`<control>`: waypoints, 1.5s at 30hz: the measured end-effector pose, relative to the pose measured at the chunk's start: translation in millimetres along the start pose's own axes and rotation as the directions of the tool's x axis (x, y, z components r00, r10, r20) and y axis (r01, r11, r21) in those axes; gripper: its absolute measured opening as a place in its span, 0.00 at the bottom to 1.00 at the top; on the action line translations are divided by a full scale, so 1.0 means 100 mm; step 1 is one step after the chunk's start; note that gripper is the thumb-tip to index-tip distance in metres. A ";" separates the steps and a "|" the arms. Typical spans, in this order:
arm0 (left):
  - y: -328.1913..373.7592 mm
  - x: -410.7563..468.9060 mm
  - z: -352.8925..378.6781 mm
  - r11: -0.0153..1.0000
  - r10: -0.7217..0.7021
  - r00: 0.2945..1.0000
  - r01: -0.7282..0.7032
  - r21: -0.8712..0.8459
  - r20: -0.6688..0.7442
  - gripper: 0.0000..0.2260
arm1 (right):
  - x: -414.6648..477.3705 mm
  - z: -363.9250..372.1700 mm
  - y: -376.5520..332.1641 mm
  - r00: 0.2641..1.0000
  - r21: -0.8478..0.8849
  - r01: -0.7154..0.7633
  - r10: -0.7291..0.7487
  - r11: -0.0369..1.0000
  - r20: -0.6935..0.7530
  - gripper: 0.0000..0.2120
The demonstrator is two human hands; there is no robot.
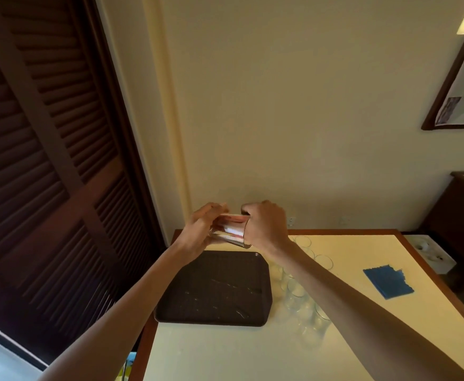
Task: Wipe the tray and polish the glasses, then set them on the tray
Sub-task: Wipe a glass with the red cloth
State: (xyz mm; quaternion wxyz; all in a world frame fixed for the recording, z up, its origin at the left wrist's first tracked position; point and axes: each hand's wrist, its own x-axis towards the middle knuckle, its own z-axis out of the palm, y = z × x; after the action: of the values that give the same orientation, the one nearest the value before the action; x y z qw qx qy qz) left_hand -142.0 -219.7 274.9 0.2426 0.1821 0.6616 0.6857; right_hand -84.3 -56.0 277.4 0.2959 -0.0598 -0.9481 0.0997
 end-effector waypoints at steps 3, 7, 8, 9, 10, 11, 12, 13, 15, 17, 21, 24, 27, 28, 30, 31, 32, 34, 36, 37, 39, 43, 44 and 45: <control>0.01 0.00 0.03 0.998 -0.052 0.998 0.052 0.022 -0.035 0.15 | 0.00 0.03 0.01 0.987 -0.137 0.138 -0.148 0.981 -0.065 0.08; -0.02 0.03 0.00 0.972 0.172 0.969 -0.138 0.190 -0.177 0.12 | -0.03 0.20 0.00 0.925 0.263 -0.311 0.227 0.913 0.305 0.05; -0.01 0.03 0.00 0.957 0.232 0.953 -0.188 0.220 -0.195 0.11 | -0.04 0.21 0.00 0.813 0.426 -0.512 0.261 0.746 0.521 0.09; 0.00 0.02 0.00 0.943 0.281 0.938 -0.231 0.241 -0.202 0.10 | -0.05 0.23 -0.01 0.710 0.528 -0.659 0.213 0.535 0.671 0.11; 0.00 0.01 -0.01 0.936 0.307 0.932 -0.260 0.237 -0.191 0.09 | -0.07 0.21 -0.02 0.679 0.568 -0.706 0.174 0.423 0.713 0.12; -0.01 0.00 0.00 0.945 0.293 0.940 -0.257 0.202 -0.176 0.08 | -0.07 0.19 -0.02 0.704 0.575 -0.680 0.188 0.455 0.685 0.11; -0.03 -0.01 -0.01 0.966 0.238 0.959 -0.218 0.136 -0.156 0.08 | -0.06 0.15 -0.03 0.772 0.511 -0.587 0.244 0.628 0.587 0.10; -0.05 -0.01 -0.01 0.987 0.152 0.981 -0.145 0.071 -0.122 0.11 | -0.07 0.09 -0.03 0.857 0.366 -0.441 0.263 0.820 0.442 0.09; -0.09 0.02 -0.03 0.999 -0.034 0.999 0.034 -0.002 -0.021 0.20 | -0.07 -0.01 -0.05 0.972 0.102 -0.163 0.142 0.981 0.189 0.06; -0.11 0.02 -0.05 0.986 -0.164 0.985 0.165 -0.023 0.061 0.23 | -0.09 -0.09 -0.06 0.991 -0.031 -0.006 0.010 0.999 0.132 0.08; -0.21 0.04 -0.06 0.981 -0.192 0.980 0.192 0.006 0.046 0.23 | -0.21 0.03 -0.01 0.980 0.066 -0.105 0.092 0.992 0.178 0.09; -0.35 0.08 -0.06 0.986 -0.159 0.986 0.157 -0.059 -0.045 0.32 | -0.29 0.18 0.05 0.872 0.337 -0.413 0.260 0.846 0.416 0.17; -0.50 0.11 -0.12 0.975 -0.152 0.984 0.135 -0.176 -0.089 0.40 | -0.41 0.26 0.18 0.752 0.478 -0.576 0.202 0.663 0.627 0.20; -0.54 0.12 -0.15 0.968 -0.151 0.985 0.129 -0.213 -0.089 0.40 | -0.45 0.25 0.23 0.741 0.478 -0.579 0.183 0.661 0.646 0.20; -0.65 0.13 -0.20 0.957 -0.148 0.986 0.124 -0.262 -0.075 0.39 | -0.53 0.26 0.35 0.749 0.456 -0.548 0.169 0.701 0.641 0.20; -0.70 0.13 -0.22 0.949 -0.155 0.985 0.125 -0.290 -0.081 0.37 | -0.58 0.29 0.41 0.757 0.443 -0.534 0.174 0.720 0.630 0.21; -0.73 0.14 -0.23 0.939 -0.162 0.981 0.122 -0.323 -0.102 0.36 | -0.61 0.30 0.46 0.763 0.438 -0.528 0.181 0.728 0.620 0.21; -0.83 0.14 -0.24 0.913 -0.194 0.969 0.121 -0.389 -0.153 0.36 | -0.74 0.35 0.56 0.759 0.440 -0.555 0.214 0.706 0.615 0.22; -0.93 0.16 -0.25 0.902 -0.218 0.956 0.121 -0.414 -0.194 0.36 | -0.88 0.37 0.65 0.742 0.472 -0.620 0.274 0.626 0.611 0.22; -1.00 0.16 -0.25 0.903 -0.227 0.954 0.130 -0.409 -0.197 0.34 | -0.96 0.39 0.69 0.724 0.484 -0.664 0.329 0.570 0.606 0.21; -1.15 0.15 -0.22 0.919 -0.257 0.946 0.175 -0.354 -0.200 0.31 | -1.10 0.43 0.78 0.668 0.484 -0.742 0.451 0.464 0.592 0.22; -1.51 0.07 0.01 0.923 -0.380 0.892 0.347 -0.167 -0.245 0.29 | -1.46 0.58 1.02 0.541 0.488 -0.833 0.570 0.261 0.619 0.26; -1.60 0.04 0.08 0.921 -0.388 0.886 0.370 -0.120 -0.252 0.26 | -1.56 0.60 1.06 0.526 0.487 -0.840 0.576 0.238 0.626 0.27; -1.67 0.02 0.14 0.925 -0.381 0.892 0.371 -0.086 -0.244 0.24 | -1.63 0.59 1.07 0.518 0.479 -0.846 0.571 0.233 0.637 0.26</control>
State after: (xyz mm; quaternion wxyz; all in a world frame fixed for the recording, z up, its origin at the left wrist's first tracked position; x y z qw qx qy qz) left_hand -120.0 -205.8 109.6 0.2865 -0.0437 0.6971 0.6558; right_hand 20.9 11.3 115.7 0.0473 -0.3449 -0.7081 0.6143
